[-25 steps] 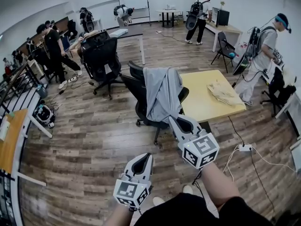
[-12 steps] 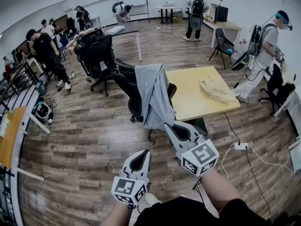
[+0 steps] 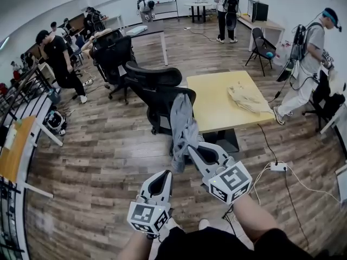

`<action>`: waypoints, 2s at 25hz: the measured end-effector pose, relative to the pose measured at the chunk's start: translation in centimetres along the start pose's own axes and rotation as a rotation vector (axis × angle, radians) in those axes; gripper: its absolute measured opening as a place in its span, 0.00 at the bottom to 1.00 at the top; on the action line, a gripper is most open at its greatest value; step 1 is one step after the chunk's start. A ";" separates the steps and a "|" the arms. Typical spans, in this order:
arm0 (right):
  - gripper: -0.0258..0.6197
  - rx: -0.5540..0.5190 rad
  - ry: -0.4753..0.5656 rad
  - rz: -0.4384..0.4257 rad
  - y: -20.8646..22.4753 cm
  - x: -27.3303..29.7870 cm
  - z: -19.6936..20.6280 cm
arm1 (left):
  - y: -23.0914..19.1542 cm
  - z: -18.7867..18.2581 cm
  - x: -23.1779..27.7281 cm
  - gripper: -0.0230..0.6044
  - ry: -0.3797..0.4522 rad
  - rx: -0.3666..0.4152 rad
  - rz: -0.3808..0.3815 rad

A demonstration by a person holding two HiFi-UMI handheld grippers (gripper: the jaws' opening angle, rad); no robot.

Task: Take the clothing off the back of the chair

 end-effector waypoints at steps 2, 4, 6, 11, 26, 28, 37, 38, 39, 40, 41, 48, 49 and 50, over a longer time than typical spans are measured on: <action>0.07 0.007 -0.019 -0.007 0.3 -1.0 0.9 | 1.0 0.2 -0.1 0.07 -0.001 -0.003 -0.014; 0.07 0.020 -0.044 -0.009 0.6 -1.9 1.9 | 1.8 0.4 -0.2 0.07 -0.003 -0.008 -0.028; 0.07 0.036 -0.073 -0.023 0.7 -2.8 3.2 | 2.4 0.6 -0.4 0.07 -0.005 -0.015 -0.041; 0.07 0.076 -0.117 -0.050 0.3 -5.3 6.0 | 3.9 0.9 -0.8 0.07 -0.004 -0.028 -0.065; 0.07 0.071 -0.128 -0.080 -0.5 -8.7 7.9 | 5.7 1.4 -2.6 0.07 0.006 -0.046 -0.155; 0.07 0.070 -0.121 -0.078 -0.5 -8.8 7.7 | 5.8 1.5 -2.7 0.07 0.005 -0.046 -0.156; 0.07 0.070 -0.112 -0.078 -1.1 -9.8 7.3 | 6.4 1.2 -3.2 0.07 0.006 -0.034 -0.149; 0.07 0.071 -0.114 -0.079 -1.3 -9.9 7.3 | 6.5 1.2 -3.2 0.07 0.005 -0.033 -0.148; 0.07 0.071 -0.116 -0.080 -1.4 -10.1 7.4 | 6.6 1.2 -3.3 0.07 0.005 -0.032 -0.147; 0.07 0.072 -0.117 -0.083 -1.6 -10.3 7.5 | 6.7 1.2 -3.4 0.07 0.004 -0.031 -0.146; 0.07 0.072 -0.116 -0.085 -1.7 -10.4 7.5 | 6.8 1.2 -3.5 0.07 0.004 -0.031 -0.145; 0.07 0.070 -0.109 -0.095 -2.0 -10.8 7.6 | 7.4 1.2 -3.6 0.07 0.003 -0.028 -0.147; 0.07 0.068 -0.110 -0.095 -2.1 -10.8 7.6 | 7.5 1.2 -3.7 0.07 0.003 -0.027 -0.148; 0.07 0.066 -0.112 -0.096 -2.1 -10.9 7.6 | 7.5 1.2 -3.8 0.07 0.003 -0.027 -0.149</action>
Point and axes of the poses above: the fingertips, and each gripper's own axes: x forward along the fingers, y to its right, z out of its underside, the point moved 3 cm from there along -x, backward along the fingers, and after that the axes turned 9 degrees about x, right-handed, at the moved point
